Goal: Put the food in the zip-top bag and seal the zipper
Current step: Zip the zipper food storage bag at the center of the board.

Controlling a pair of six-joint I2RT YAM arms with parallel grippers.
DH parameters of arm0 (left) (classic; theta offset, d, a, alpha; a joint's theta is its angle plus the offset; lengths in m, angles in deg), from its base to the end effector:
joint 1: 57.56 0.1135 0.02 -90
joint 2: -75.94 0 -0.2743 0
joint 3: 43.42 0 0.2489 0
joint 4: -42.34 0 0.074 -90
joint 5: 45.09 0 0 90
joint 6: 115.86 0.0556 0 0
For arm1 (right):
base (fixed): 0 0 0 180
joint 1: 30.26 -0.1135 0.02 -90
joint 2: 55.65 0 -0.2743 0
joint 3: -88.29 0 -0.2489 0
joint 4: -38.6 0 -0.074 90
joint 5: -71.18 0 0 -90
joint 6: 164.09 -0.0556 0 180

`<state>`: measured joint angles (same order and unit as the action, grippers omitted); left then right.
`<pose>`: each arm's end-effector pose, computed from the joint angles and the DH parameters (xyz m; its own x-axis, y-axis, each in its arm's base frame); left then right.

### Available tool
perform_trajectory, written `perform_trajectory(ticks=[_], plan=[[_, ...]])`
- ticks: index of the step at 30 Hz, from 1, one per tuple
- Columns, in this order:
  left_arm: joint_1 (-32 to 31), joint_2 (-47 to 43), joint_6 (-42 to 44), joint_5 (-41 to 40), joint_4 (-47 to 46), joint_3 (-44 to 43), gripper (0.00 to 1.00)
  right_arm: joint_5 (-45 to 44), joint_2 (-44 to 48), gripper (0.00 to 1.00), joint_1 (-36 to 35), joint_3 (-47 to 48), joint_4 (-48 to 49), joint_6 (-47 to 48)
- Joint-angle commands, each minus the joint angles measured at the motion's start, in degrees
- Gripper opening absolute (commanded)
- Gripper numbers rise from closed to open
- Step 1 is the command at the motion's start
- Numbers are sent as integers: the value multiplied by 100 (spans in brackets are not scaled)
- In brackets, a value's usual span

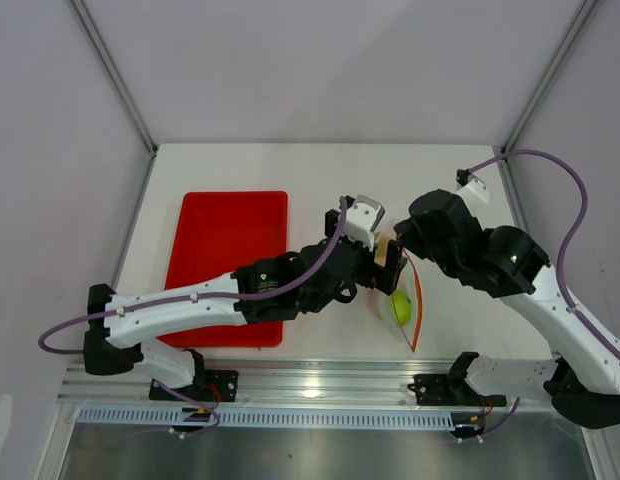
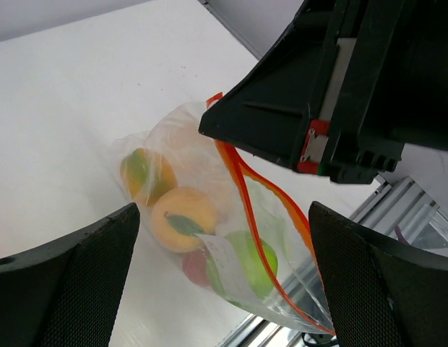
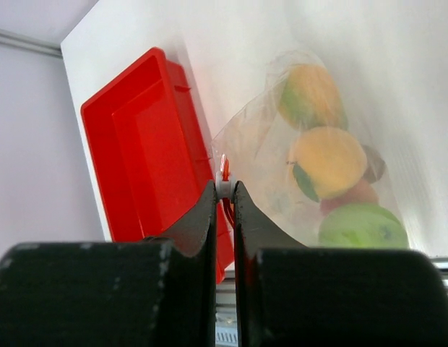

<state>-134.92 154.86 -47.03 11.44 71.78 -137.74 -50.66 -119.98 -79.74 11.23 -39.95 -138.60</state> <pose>0.1008 -0.3095 0.4196 -0.3012 -0.0337 -0.9530 0.6307 0.7425 -0.2256 0.1448 0.1243 0.4382 -0.5252 0.5657 -0.6357 0.2117 0.8104 0.5463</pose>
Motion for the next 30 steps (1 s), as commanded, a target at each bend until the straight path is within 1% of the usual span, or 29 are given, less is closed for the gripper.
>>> perform_trajectory(ticks=[1, 2, 3, 4, 5, 7, 8, 9, 10, 12, 14, 16, 19, 21, 23, 28, 30], plan=[[-51, 203, -422, -300, 725, -680, 99, -1042, -61, 0, -359, 127, -183, -272], [-51, 177, -589, -265, 815, -707, 99, -1296, -131, 0, -492, 153, -254, -290], [-51, 116, -547, -178, 824, -672, 100, -1708, -167, 0, -615, 197, -386, -360], [-51, 37, -494, -64, 764, -611, 99, -1851, -219, 0, -721, 293, -674, -421], [-51, -86, -380, 216, 554, -271, 100, -1983, -307, 0, -739, 329, -816, -552], [-51, -533, -143, 621, 36, 134, 99, -2274, -351, 0, -748, 347, -1080, -659], [-51, -683, 58, 858, -602, 754, 99, -2344, -360, 0, -739, 338, -1133, -755], [-51, -824, 86, 1112, -878, 926, 99, -2441, -378, 0, -739, 338, -1169, -782], [-51, -964, 78, 1193, -1055, 1171, 99, -2459, -395, 0, -739, 330, -1169, -782], [-60, -931, 227, 1238, -1267, 1235, 99, -2390, -413, 0, -713, 329, -1117, -826], [-86, -676, 437, 1282, -1127, 1086, 100, -2205, -396, 0, -608, 329, -977, -739], [-165, -466, 534, 1124, -951, 928, 100, -2134, -352, 0, -607, 364, -783, -589], [-314, -386, 535, 1098, -1153, 1033, 99, -2081, -299, 0, -502, 400, -712, -484], [-332, -307, 264, 1089, -1241, 1129, 100, -1994, -281, 0, -371, 417, -677, -449], [-341, -123, -87, 887, -1136, 1139, 100, -1845, -211, 0, -291, 400, -590, -370], [-332, 536, -572, 623, -136, 622, 99, -1659, -88, 0, -194, 365, -431, -281], [-332, 650, -695, 632, -37, 585, 98, -1651, -79, 0, -186, 330, -440, -290]])
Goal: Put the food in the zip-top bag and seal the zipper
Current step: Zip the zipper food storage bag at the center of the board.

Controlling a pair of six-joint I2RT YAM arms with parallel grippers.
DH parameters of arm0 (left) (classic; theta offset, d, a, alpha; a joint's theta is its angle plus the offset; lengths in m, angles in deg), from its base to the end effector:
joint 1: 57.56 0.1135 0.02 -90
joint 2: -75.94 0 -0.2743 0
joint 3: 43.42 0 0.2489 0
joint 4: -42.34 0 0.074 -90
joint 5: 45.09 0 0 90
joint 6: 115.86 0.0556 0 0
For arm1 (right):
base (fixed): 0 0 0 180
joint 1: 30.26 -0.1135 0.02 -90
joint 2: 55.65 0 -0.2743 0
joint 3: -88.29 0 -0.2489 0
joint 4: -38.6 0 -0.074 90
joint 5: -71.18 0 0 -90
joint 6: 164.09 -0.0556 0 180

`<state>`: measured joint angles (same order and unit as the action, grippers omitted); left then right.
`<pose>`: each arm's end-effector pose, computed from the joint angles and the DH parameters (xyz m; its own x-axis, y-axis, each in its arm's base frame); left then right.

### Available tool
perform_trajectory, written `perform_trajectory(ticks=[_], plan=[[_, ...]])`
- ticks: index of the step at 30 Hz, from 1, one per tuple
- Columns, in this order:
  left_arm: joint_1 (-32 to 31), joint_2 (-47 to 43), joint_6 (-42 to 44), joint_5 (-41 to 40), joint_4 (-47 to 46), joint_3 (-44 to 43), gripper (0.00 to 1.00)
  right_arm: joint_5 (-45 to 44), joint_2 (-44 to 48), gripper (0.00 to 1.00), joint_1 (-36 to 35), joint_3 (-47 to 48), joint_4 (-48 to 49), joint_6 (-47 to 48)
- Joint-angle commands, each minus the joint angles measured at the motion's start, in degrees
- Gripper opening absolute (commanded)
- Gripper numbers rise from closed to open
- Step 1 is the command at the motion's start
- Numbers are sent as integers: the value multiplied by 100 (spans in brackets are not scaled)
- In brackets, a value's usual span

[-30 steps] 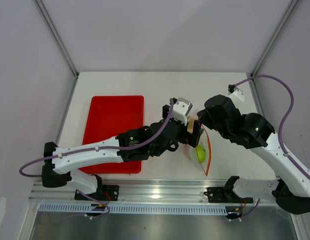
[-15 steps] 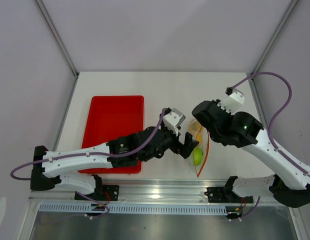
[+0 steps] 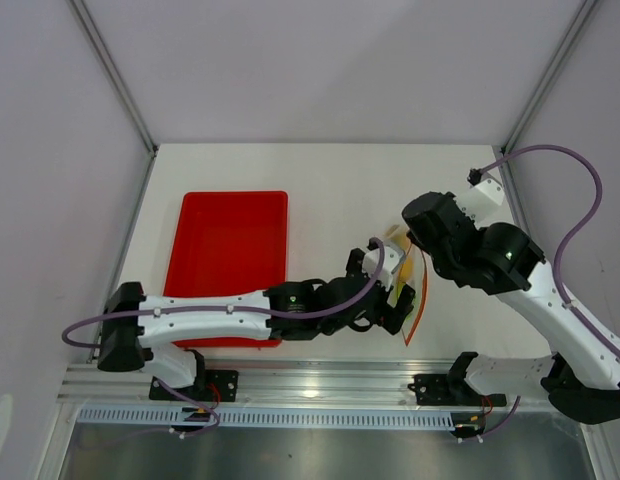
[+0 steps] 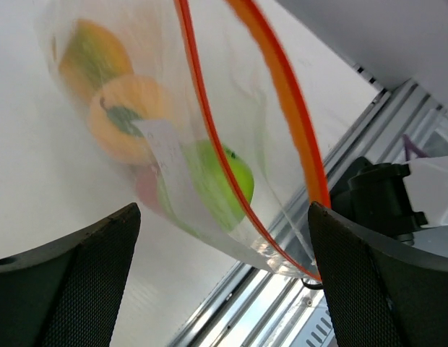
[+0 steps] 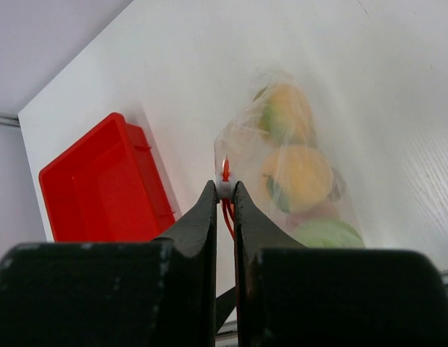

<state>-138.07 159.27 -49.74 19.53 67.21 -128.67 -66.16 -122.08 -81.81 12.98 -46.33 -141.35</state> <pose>0.0814 -0.3426 0.3458 -0.3932 0.1338 -0.9097 0.7293 0.6479 -0.2200 0.1454 0.1174 0.4378 -0.3749 0.5329 -0.7586 0.3333 0.8410 0.4261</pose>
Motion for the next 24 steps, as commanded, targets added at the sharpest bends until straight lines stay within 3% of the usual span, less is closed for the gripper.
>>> perform_trajectory(ticks=[1, 5, 7, 9, 11, 12, 16, 17, 20, 23, 24], plan=[[-9, 262, -512, -186, 437, -331, 98, -83, 139, 0, 22, 137, 190, -6], [35, 465, -732, -317, 683, -550, 93, -13, 174, 0, 22, 58, 207, -15], [88, 509, -811, -414, 912, -647, 84, -4, 210, 0, 22, 14, 207, -6], [211, 483, -873, -197, 921, -526, 65, 66, 288, 0, 31, -56, 269, 55], [360, 412, -864, 42, 877, -446, 54, 162, 341, 0, 40, -161, 313, 99], [387, 386, -847, 208, 842, -341, 37, 206, 368, 0, 48, -205, 400, 187], [466, 167, -400, 560, 684, -78, 5, 514, 526, 3, 101, -460, 716, 625], [518, 44, -337, 613, 675, -41, 1, 680, 613, 4, 119, -530, 795, 766], [763, -132, -170, 1183, 727, 187, 1, 1319, 807, 12, 250, -829, 1331, 1547], [1054, -422, -12, 1913, 807, 389, 1, 2077, 913, 25, 443, -1040, 1648, 2382], [1116, -623, 67, 2106, 789, 503, 1, 2383, 948, 38, 505, -1084, 1762, 2680]])
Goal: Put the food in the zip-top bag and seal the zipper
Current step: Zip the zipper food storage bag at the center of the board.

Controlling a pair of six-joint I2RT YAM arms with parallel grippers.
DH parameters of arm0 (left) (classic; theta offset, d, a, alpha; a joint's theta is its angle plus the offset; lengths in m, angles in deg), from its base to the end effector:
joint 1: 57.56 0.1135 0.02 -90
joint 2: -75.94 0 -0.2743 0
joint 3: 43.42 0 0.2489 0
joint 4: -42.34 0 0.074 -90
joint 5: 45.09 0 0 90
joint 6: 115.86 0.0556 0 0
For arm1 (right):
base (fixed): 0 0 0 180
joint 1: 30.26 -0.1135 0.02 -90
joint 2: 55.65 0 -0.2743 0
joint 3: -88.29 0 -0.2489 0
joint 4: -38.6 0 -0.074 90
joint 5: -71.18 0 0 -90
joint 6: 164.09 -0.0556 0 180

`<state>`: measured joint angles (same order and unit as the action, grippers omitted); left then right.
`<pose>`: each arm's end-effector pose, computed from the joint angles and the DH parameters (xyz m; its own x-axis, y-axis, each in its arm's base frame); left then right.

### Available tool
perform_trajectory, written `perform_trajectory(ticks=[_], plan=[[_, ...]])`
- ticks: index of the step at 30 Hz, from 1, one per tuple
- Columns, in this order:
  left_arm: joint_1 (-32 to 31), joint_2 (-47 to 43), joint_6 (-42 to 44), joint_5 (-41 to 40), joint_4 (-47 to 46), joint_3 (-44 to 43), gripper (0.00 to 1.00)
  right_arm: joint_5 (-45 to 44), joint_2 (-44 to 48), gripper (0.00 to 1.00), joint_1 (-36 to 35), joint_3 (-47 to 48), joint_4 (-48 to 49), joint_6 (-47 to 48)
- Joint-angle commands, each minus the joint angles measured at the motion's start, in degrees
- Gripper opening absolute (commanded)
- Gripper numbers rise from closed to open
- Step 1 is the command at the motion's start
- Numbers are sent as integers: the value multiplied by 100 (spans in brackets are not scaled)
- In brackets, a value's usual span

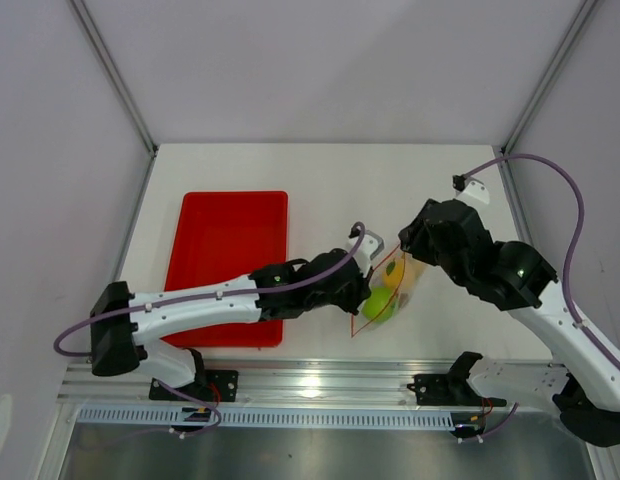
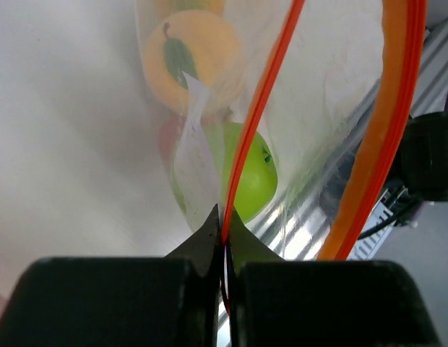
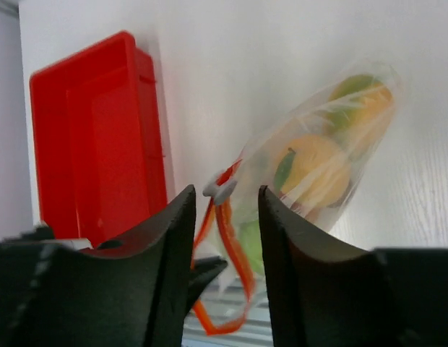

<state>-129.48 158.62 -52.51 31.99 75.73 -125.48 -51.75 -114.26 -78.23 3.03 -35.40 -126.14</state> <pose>0.1174 -0.3195 0.3112 -0.5449 0.2605 -0.7970 0.6989 0.6663 -0.2600 0.1386 0.1086 0.4203 -0.5178 0.4141 -0.7486 0.1174 0.9012 0.4173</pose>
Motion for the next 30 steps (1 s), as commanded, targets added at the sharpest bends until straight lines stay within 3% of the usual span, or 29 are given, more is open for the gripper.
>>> perform_trajectory(ticks=[1, 3, 8, 13, 16, 19, 30], plan=[[327, -646, 502, 1088, -81, 228, 0, 1190, 192, 44, 269, -168, 783, 1415], [573, -805, 670, 1862, -160, 456, 1, 1726, 288, 56, 393, -213, 890, 1942], [1205, -1095, 1240, 3356, -116, 738, 1, 2668, 385, 70, 639, -240, 1110, 3077], [1619, -1104, 1698, 4357, 86, 896, 1, 3133, 587, 72, 990, -292, 1267, 3797], [1953, -1113, 1935, 5104, 164, 949, 1, 3949, 719, 72, 1210, -450, 1469, 4288], [2111, -1060, 2207, 5352, 384, 915, 1, 4302, 816, 72, 1386, -686, 1592, 4606], [2709, -1069, 2639, 6232, 666, 1011, 1, 7501, 1124, 68, 2326, -2015, 3166, 5610]])
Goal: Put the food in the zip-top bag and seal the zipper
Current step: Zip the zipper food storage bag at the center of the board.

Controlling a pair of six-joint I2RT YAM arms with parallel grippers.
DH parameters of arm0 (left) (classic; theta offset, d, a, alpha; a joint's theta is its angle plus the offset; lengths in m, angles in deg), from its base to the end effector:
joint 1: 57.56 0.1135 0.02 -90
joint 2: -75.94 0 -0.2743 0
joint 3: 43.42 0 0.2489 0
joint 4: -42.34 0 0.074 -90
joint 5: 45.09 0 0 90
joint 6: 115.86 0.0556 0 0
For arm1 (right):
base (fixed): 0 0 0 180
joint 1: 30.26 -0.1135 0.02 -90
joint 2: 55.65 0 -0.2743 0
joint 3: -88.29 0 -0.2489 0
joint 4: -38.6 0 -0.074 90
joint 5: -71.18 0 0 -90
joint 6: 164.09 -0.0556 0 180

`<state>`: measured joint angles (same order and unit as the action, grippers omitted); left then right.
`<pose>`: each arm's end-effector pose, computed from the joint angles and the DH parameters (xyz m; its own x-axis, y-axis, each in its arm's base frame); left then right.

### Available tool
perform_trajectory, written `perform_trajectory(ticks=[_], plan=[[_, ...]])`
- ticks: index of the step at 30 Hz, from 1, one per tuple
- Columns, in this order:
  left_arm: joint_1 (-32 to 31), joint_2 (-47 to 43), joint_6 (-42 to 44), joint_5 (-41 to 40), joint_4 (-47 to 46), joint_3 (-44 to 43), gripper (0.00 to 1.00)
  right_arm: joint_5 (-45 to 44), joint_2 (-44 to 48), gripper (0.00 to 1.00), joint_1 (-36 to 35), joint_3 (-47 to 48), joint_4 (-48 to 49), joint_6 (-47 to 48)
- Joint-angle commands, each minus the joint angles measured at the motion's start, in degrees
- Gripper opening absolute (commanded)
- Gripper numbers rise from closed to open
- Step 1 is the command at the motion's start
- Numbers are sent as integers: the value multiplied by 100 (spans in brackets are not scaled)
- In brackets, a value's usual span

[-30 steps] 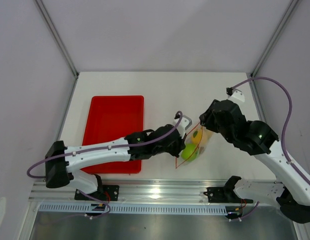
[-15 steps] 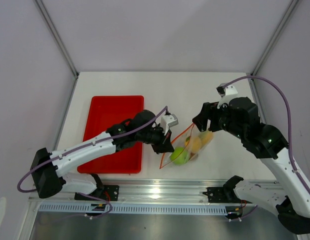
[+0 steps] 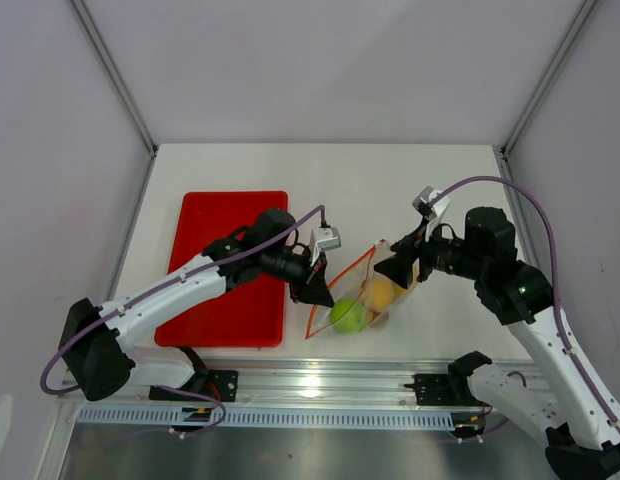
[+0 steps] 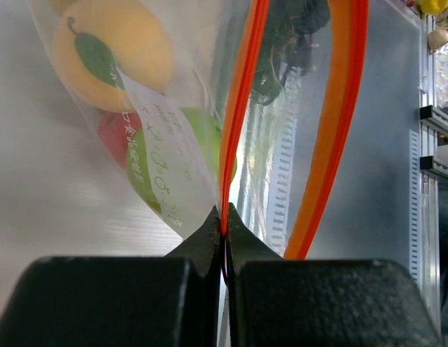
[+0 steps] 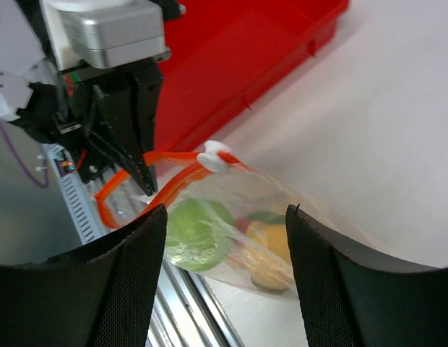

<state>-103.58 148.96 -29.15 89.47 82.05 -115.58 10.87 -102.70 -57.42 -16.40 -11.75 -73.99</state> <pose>0.1629 -0.2250 0.2982 -0.5015 0.4608 -0.7322 0.8554 0.1379 -0.4992 0.1348 0.1001 0.3861 -0.3332 -0.1726 -0.9269 -0.8055 0.5631 0.1846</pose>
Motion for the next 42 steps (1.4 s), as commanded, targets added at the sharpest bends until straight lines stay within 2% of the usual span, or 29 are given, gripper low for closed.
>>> perform_trajectory(ticks=[1, 6, 14, 16, 20, 27, 36, 37, 42], plan=[[154, -103, 311, 484, 69, 12, 1, 1711, -59, 68, 437, -98, 888, 351], [225, -94, 459, 624, 157, 12, 1, 2172, -173, 68, 852, -291, 1371, 184], [243, -33, 548, 774, 350, -146, 0, 2374, -691, 69, 1134, -125, 1565, 175], [260, -50, 636, 800, 447, -199, 1, 2698, -840, 69, 1248, -46, 1566, 192], [304, -112, 830, 871, 702, -313, 1, 2892, -982, 68, 1327, -72, 1758, 184], [453, -94, 953, 1099, 817, -383, 1, 4069, -1245, 63, 1397, -378, 2373, -246], [515, 2, 935, 1231, 738, -419, 1, 4352, -1289, 59, 1230, -827, 2436, -142], [524, 2, 935, 1248, 729, -419, 1, 4387, -1324, 58, 1204, -845, 2488, -150], [576, -24, 927, 1240, 738, -410, 0, 4423, -1535, 39, 976, -871, 2533, -133]])
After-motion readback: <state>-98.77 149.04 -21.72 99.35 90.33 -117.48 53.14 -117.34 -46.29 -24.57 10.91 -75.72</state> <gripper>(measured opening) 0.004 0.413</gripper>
